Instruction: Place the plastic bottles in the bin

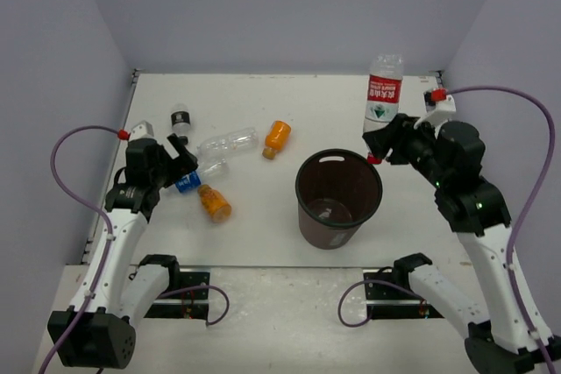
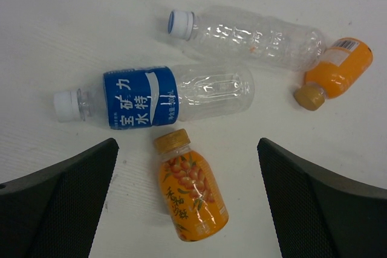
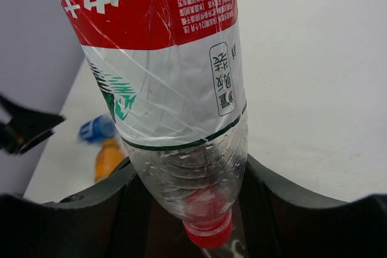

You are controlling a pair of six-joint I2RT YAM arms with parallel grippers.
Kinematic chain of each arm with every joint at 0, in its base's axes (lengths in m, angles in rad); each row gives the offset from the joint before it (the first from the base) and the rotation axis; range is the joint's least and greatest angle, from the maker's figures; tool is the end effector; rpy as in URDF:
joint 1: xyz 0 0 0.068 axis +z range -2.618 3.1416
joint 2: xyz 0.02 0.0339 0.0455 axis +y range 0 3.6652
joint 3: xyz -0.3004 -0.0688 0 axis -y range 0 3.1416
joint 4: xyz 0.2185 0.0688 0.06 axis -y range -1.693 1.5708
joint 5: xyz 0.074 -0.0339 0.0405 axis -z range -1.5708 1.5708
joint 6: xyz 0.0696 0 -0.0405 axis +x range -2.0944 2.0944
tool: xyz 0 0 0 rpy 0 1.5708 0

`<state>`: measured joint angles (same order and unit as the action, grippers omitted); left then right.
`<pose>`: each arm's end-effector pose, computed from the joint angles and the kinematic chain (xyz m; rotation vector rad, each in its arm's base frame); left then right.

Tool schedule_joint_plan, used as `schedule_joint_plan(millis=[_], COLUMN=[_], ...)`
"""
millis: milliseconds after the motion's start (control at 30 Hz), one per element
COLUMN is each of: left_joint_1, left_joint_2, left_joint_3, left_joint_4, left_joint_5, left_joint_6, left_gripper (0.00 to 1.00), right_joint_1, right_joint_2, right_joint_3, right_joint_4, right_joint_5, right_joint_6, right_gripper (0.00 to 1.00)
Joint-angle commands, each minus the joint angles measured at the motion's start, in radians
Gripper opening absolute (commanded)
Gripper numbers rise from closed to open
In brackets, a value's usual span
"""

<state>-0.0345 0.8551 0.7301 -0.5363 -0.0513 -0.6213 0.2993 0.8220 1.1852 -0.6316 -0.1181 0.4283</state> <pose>0.1605 -0.0020 0.2843 -0.6771 2.1436 -0.2993 0.1279 0.0481 0.4293 0.0367 1.8819 0.6138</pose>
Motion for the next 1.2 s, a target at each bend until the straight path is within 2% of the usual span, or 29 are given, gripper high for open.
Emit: schedule_joint_plan(millis=[0,200,400,467,500,600,633,933,1167], left_joint_1=[-0.002,-0.002,-0.001,-0.004,-0.004,-0.004,-0.005,-0.064,-0.225], left_joint_2=[-0.005,-0.046,-0.074,-0.067,-0.064,-0.039,-0.030,-0.008,0.069], left_joint_3=[-0.034,-0.080,-0.116,-0.126,-0.130,-0.140,-0.144,-0.173,-0.188], left_joint_4=[-0.043,-0.053,-0.065,-0.065,-0.064,-0.049,-0.045,-0.019,-0.006], left_joint_5=[0.073,0.150,0.163,0.171,0.175,0.189,0.192,0.180,0.072], left_joint_6=[-0.018,-0.011,-0.009,-0.011,-0.012,-0.015,-0.016,-0.056,-0.151], left_gripper=[1.00,1.00,1.00,1.00,1.00,1.00,1.00,1.00,1.00], right_joint_1=[0.057,0.135,0.149,0.149,0.149,0.149,0.149,0.149,0.147], right_joint_2=[-0.089,-0.138,-0.178,-0.195,-0.197,-0.193,-0.192,-0.159,-0.072], right_joint_3=[-0.081,-0.172,-0.248,-0.255,-0.253,-0.238,-0.234,-0.128,0.014], right_joint_4=[0.005,0.040,0.078,0.092,0.090,0.089,0.085,0.070,0.049], right_joint_5=[-0.343,-0.387,-0.391,-0.388,-0.382,-0.359,-0.352,-0.169,0.090], right_joint_6=[0.000,0.010,0.015,0.015,0.015,0.018,0.018,0.079,0.103], right_gripper=[0.17,0.24,0.43,0.56,0.69,0.94,0.99,0.99,0.99])
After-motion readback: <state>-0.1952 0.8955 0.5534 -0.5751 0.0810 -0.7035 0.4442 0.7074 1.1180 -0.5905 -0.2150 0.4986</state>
